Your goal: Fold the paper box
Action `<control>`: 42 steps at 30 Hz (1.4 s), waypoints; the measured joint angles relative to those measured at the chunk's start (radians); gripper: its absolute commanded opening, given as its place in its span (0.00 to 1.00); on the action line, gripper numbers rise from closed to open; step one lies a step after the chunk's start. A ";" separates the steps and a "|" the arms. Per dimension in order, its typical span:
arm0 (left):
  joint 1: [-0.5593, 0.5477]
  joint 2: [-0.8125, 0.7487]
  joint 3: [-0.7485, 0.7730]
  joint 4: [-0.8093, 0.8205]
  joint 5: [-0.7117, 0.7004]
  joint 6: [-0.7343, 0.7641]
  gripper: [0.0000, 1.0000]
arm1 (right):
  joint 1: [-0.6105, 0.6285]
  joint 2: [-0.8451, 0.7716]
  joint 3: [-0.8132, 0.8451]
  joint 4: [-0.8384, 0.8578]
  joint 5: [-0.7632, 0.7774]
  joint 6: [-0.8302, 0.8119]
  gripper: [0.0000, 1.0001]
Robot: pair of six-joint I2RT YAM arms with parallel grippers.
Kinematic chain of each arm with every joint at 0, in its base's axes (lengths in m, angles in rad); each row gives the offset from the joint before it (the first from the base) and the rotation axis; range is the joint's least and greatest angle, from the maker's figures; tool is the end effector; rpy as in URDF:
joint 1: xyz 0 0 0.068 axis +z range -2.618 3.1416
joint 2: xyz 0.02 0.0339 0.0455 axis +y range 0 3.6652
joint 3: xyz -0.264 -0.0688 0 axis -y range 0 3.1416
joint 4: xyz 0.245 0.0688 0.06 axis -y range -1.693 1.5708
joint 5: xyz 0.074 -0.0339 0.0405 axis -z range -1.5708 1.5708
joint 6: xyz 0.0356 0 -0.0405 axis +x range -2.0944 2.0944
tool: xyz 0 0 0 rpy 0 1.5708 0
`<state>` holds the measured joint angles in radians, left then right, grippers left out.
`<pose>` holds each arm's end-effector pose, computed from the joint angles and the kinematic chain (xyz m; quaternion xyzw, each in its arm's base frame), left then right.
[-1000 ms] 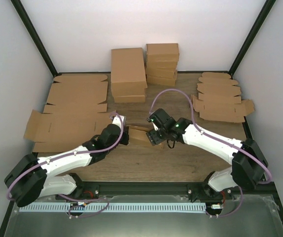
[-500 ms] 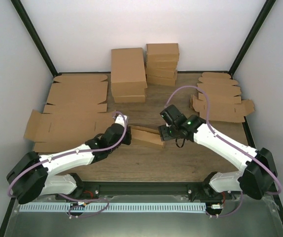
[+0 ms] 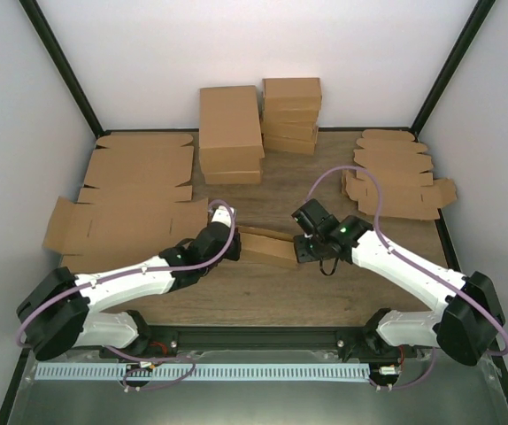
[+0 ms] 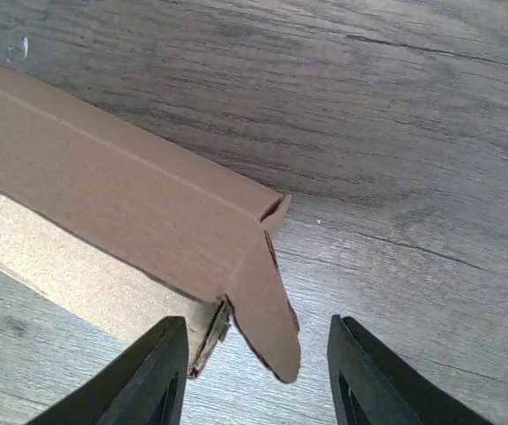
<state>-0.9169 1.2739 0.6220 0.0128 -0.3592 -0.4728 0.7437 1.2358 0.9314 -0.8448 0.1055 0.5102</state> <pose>0.1681 -0.1988 0.2010 0.1153 0.8752 -0.1604 0.4417 0.1716 0.1527 0.2468 -0.1028 0.9711 0.0808 0.1995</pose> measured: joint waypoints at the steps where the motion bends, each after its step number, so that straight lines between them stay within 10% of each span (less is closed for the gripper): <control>1: -0.002 0.001 0.001 -0.001 -0.002 0.000 0.05 | 0.000 0.001 -0.005 -0.001 -0.001 0.003 0.43; 6: -0.014 0.014 0.021 -0.020 -0.009 -0.001 0.05 | -0.001 0.004 -0.012 0.016 -0.010 0.019 0.20; 27: -0.074 0.087 0.137 -0.185 -0.105 -0.004 0.05 | -0.003 0.043 0.017 -0.024 -0.053 0.135 0.03; 42: -0.120 0.137 0.182 -0.231 -0.195 -0.004 0.05 | -0.005 0.069 0.071 -0.092 -0.085 0.180 0.12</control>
<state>-1.0367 1.4109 0.8040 -0.2184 -0.5541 -0.4767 0.7387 1.3052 1.0023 -0.9371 0.0200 0.6907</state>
